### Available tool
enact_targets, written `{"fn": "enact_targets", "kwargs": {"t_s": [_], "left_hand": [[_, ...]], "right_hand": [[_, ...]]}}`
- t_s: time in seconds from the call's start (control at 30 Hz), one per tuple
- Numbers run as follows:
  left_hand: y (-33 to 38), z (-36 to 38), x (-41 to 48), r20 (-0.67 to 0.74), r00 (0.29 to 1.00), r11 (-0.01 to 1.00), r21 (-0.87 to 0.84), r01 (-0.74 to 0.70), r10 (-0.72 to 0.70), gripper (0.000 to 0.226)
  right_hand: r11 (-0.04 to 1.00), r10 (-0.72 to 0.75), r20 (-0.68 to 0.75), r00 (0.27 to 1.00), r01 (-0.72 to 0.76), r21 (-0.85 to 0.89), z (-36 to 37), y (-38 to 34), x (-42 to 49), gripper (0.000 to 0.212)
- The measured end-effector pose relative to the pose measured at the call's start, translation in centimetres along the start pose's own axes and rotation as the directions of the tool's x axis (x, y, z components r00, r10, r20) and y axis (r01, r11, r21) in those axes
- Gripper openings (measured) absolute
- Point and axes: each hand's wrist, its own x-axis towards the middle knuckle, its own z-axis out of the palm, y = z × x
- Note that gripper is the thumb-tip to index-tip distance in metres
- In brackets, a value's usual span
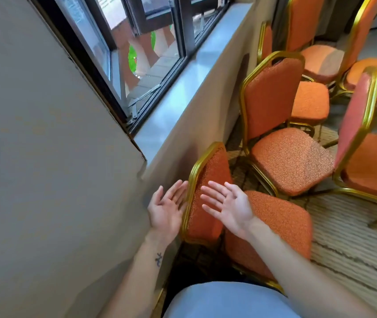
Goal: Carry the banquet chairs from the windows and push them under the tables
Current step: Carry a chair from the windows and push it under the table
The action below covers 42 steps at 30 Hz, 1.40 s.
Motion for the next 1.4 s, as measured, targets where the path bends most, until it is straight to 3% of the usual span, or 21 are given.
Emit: {"fn": "enact_targets", "kwargs": {"t_s": [0.1,0.27,0.57,0.87,1.1,1.4], "left_hand": [[0.8,0.0,2.5,-0.054,0.999,1.0,0.018,-0.006,0.007,0.061],[0.9,0.0,5.6,-0.124,0.991,0.98,0.188,0.064,-0.041,0.056],[2.4,0.1,8.2,-0.077,0.979,0.904,0.376,0.203,-0.188,0.052],[3.1,0.8,8.0,-0.035,0.962,0.826,0.504,0.252,-0.272,0.057],[2.1,3.9,7.6,0.07,0.927,0.781,0.564,0.268,-0.368,0.062],[-1.8,10.0,6.2,0.275,0.773,0.739,0.582,0.339,-0.571,0.07]], "right_hand": [[1.0,0.017,0.018,1.0,-0.017,0.003,0.4,-0.4,2.2,0.05],[0.999,0.043,-0.05,0.998,-0.045,-0.026,0.6,-0.9,4.7,0.049],[0.998,0.066,-0.153,0.986,-0.069,-0.013,1.0,1.0,7.7,0.053],[0.998,0.043,-0.19,0.981,-0.034,0.052,1.1,1.8,6.4,0.053],[0.995,-0.083,-0.25,0.965,0.094,0.034,-2.0,-0.1,2.1,0.054],[0.928,-0.303,-0.426,0.853,0.366,0.072,-6.9,-1.5,-5.6,0.052]]}}
